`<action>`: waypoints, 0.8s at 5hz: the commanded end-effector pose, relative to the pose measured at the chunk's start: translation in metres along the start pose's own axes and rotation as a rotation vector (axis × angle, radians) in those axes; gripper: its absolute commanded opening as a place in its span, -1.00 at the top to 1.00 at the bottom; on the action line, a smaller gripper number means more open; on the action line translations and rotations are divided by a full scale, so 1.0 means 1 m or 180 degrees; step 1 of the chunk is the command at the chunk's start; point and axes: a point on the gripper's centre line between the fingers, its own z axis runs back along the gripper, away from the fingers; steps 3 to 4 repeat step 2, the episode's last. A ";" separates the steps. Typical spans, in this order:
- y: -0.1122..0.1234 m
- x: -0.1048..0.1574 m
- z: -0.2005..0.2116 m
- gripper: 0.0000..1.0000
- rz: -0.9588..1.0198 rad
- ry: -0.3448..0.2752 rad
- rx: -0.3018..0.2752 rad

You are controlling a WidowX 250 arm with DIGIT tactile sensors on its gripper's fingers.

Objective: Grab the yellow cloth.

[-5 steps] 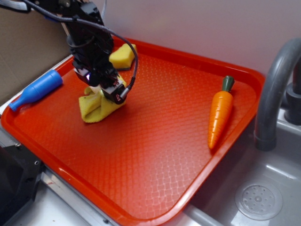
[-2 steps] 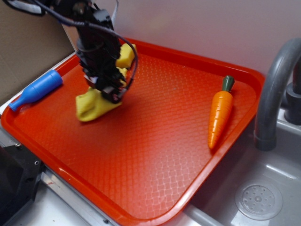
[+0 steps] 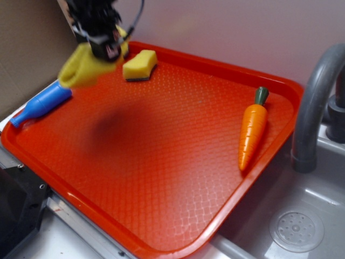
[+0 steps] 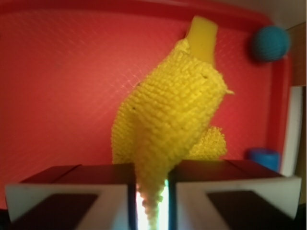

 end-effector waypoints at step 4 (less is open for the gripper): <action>0.004 -0.024 0.096 1.00 -0.0015 -0.0250 -0.0013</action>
